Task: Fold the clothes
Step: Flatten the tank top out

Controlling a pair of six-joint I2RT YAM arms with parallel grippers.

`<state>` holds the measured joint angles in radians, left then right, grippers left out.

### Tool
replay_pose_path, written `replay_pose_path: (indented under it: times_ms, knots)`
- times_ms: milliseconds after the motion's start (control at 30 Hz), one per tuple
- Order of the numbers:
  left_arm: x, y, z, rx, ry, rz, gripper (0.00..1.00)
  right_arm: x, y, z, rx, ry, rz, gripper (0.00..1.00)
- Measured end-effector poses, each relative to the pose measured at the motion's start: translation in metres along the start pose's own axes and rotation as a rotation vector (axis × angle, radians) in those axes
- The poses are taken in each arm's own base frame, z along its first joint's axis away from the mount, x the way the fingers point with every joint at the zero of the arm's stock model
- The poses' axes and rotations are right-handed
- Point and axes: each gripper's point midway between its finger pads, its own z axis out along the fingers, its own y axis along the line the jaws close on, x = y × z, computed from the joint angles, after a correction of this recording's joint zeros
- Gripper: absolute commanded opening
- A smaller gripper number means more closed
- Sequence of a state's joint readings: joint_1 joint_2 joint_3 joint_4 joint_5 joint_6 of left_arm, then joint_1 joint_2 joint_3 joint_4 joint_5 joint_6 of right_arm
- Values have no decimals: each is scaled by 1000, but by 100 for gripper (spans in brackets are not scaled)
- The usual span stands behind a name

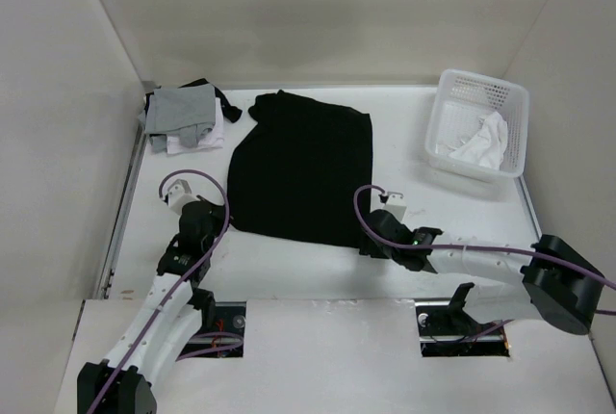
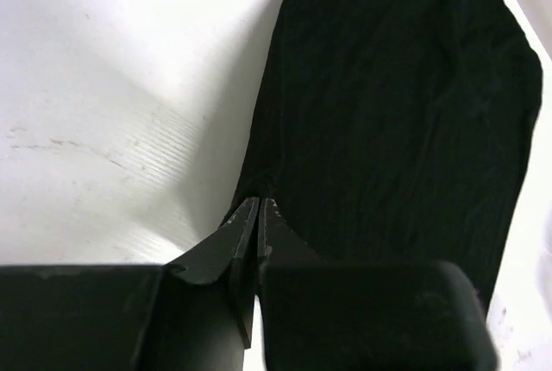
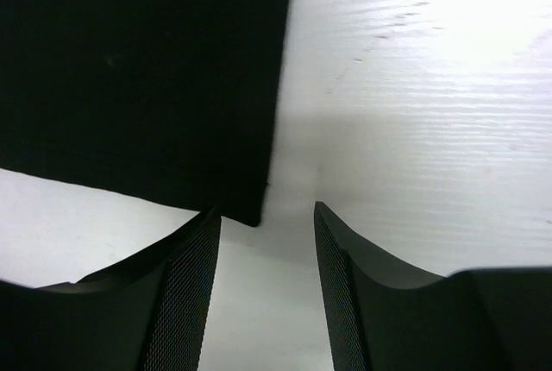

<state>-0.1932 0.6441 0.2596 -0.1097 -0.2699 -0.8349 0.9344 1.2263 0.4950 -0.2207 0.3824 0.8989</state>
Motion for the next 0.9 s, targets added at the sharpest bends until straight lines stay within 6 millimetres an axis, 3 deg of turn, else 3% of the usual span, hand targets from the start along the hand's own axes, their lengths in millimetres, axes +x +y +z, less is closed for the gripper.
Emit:
replay_pose_path:
  times_ms: [100, 300, 533, 700, 800, 900]
  knots:
    - [5, 0, -2, 6, 9, 7, 0, 1, 10, 4, 4, 11, 2, 35]
    - [9, 5, -2, -6, 20, 13, 0, 2, 13, 7, 14, 18, 36, 33]
    - [9, 5, -2, -5, 19, 14, 0, 2, 10, 8, 30, 10, 75, 8]
    - [6, 2, -3, 7, 10, 11, 0, -7, 2, 4, 44, -34, 79, 0]
    - [-2, -13, -10, 36, 4, 18, 0, -44, 2, -23, 27, -166, 51, 0]
    - [-41, -72, -34, 175, -57, 25, 0, -106, 22, -84, -75, -358, 61, 0]
